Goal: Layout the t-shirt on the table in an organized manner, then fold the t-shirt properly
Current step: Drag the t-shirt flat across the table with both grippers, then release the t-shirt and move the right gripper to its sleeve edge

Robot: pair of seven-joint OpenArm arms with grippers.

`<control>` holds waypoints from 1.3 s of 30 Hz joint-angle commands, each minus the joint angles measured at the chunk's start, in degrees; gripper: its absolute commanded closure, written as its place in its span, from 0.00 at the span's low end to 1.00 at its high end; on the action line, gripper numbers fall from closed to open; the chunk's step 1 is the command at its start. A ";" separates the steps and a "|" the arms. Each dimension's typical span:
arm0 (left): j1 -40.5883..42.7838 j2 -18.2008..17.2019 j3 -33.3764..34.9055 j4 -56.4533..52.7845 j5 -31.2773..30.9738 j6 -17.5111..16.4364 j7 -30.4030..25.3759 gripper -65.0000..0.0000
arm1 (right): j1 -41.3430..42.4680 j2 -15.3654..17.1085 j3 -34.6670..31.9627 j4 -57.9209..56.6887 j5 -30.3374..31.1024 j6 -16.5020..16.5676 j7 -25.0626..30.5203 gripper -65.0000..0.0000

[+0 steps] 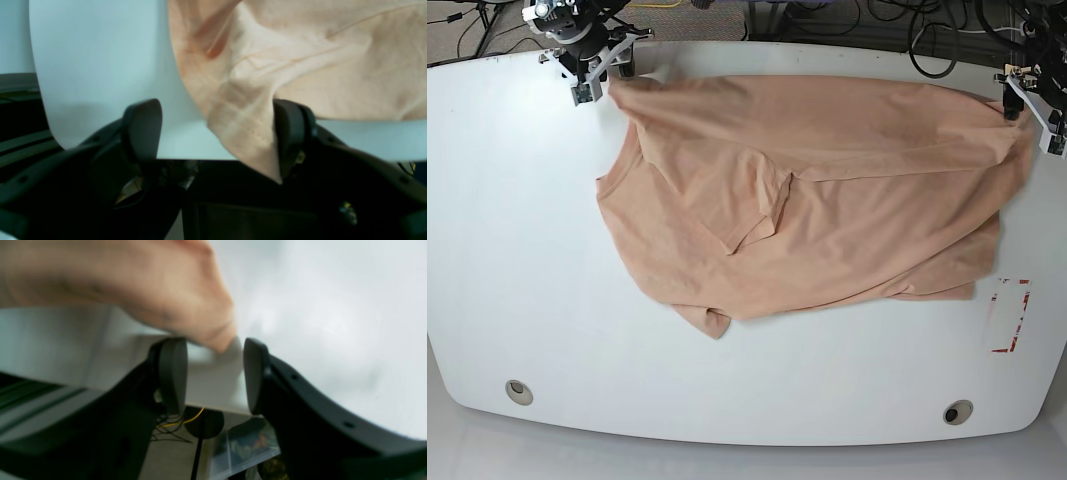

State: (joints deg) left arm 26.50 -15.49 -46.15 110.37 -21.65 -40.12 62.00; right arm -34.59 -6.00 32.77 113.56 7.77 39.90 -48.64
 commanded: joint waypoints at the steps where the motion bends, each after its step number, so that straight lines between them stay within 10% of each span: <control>1: 1.41 -0.91 -0.84 0.80 -0.02 0.12 -0.41 0.31 | -1.24 0.24 0.24 1.04 0.63 0.10 0.77 0.59; 39: -0.35 -1.70 -6.90 1.15 -0.11 0.12 -0.50 0.31 | 16.35 5.87 11.93 1.21 0.27 0.10 -0.90 0.58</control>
State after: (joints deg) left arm 26.02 -16.14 -52.56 110.52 -21.52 -40.12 62.06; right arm -21.69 -0.34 44.64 113.73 7.33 39.92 -49.65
